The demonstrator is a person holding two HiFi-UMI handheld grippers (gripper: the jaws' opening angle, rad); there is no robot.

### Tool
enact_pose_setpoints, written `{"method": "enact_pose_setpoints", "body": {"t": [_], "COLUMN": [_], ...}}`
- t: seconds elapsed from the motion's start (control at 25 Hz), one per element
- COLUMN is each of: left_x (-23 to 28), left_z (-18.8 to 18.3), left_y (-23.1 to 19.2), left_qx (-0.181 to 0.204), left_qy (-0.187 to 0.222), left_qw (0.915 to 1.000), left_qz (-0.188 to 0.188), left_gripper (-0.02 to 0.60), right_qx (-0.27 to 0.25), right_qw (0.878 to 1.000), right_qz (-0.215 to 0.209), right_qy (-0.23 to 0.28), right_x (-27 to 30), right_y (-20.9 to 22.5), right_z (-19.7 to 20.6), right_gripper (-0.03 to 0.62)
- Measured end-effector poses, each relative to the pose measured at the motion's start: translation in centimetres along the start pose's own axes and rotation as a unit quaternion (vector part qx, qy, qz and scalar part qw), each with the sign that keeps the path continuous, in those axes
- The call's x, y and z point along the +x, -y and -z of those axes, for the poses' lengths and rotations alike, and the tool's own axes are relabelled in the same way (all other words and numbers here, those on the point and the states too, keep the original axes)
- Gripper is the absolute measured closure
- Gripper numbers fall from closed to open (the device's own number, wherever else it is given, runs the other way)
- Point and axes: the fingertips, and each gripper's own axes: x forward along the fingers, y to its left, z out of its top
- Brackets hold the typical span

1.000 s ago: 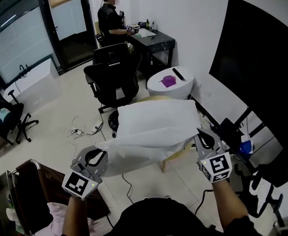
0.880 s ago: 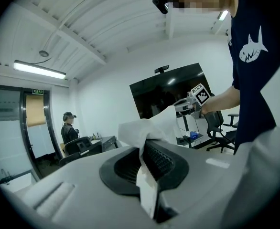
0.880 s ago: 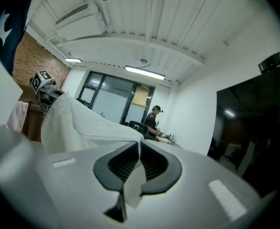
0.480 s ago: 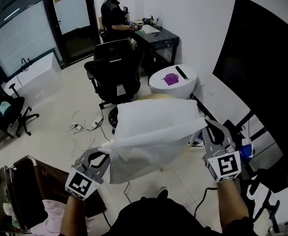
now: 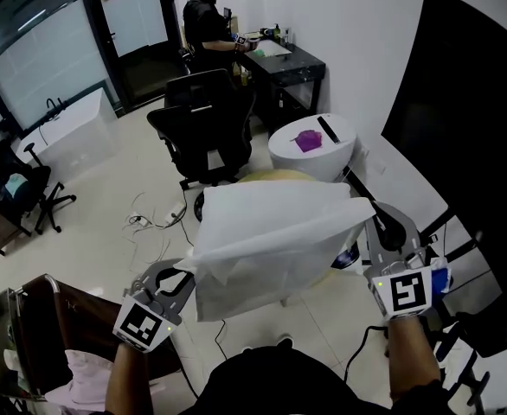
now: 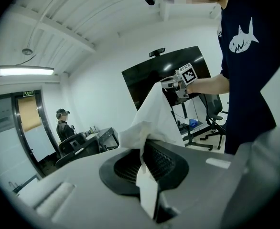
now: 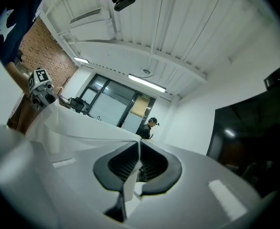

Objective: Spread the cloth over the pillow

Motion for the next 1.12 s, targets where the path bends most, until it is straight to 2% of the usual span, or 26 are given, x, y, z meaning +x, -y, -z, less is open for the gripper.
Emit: {"method": "enact_pose_setpoints", "body": {"t": [0.16,0.32,0.48,0.68,0.88,1.12], "left_x": [2.1,3.9,4.5,4.8,5.2,5.1], "left_z": [0.7,-0.2,1.2,1.8,1.2,0.8], "left_y": [0.3,0.3,-0.5,-2.4,-5.8,-12.6], "left_qx": [0.008,0.004,0.017,0.024,0.048,0.080], "left_qy": [-0.030,-0.037,-0.077,-0.093,-0.091,-0.095], "left_qw": [0.9995,0.9993,0.9966,0.9947,0.9934,0.9889], "left_qz": [-0.001,-0.002,-0.022,-0.037,-0.051,-0.081], "left_gripper": [0.581,0.581,0.581,0.581,0.581,0.581], "right_qx": [-0.001,-0.012,0.008,-0.003,-0.017,-0.037], "right_qw": [1.000,1.000,1.000,1.000,1.000,0.999], "right_qz": [-0.007,-0.009,-0.002,-0.005,0.001,0.022], "right_qy": [0.012,0.018,0.025,0.026,0.011,-0.010], "right_x": [0.6,1.2,1.7,3.0,4.7,7.3], "right_y": [1.9,3.6,6.1,8.0,9.3,12.5], "right_z": [0.4,0.7,1.3,1.9,2.3,3.1], "right_gripper": [0.582,0.582,0.582,0.582,0.582,0.582]}}
